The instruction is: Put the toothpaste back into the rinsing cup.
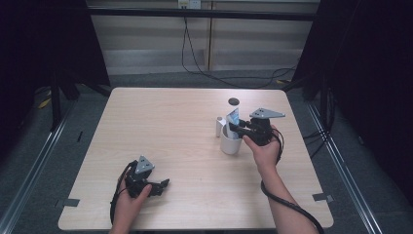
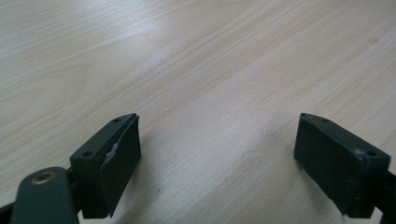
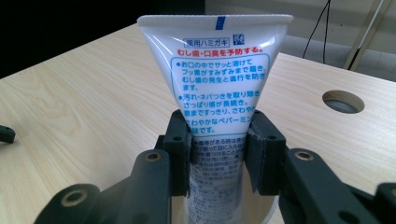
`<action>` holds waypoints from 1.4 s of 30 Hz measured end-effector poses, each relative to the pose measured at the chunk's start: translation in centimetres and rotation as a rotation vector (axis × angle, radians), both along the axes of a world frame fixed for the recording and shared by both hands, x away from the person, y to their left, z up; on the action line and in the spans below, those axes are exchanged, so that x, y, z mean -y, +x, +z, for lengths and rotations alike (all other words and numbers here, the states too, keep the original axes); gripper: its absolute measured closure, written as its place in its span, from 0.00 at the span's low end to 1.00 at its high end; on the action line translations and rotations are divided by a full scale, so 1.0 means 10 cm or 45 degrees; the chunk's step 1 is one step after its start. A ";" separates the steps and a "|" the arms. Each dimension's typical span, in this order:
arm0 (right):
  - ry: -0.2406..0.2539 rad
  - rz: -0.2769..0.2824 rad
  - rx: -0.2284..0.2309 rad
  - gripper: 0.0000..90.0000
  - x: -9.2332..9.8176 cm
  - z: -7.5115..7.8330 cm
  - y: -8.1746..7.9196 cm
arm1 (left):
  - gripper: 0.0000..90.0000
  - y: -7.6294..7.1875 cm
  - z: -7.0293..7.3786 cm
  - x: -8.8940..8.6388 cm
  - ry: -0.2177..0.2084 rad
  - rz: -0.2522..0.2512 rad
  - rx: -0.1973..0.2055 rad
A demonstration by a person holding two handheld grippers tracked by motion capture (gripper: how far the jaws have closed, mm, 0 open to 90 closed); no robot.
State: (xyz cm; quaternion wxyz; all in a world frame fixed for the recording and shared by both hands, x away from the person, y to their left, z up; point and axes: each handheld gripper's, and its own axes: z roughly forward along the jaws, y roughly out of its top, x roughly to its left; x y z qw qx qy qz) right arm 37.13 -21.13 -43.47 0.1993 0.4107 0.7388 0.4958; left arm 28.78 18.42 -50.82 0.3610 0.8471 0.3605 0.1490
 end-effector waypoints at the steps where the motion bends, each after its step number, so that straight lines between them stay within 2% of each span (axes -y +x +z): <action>1: -0.004 0.004 0.000 0.72 0.00 0.00 0.00 | 0.16 0.00 0.00 0.00 -0.002 -0.001 0.001; 17: -0.015 0.017 -0.020 0.71 0.01 -0.02 -0.02 | 0.16 0.00 0.00 0.00 -0.004 -0.001 0.002; 42: -0.053 0.029 -0.038 0.62 0.00 0.00 -0.03 | 0.16 0.00 0.00 0.00 0.001 -0.003 0.000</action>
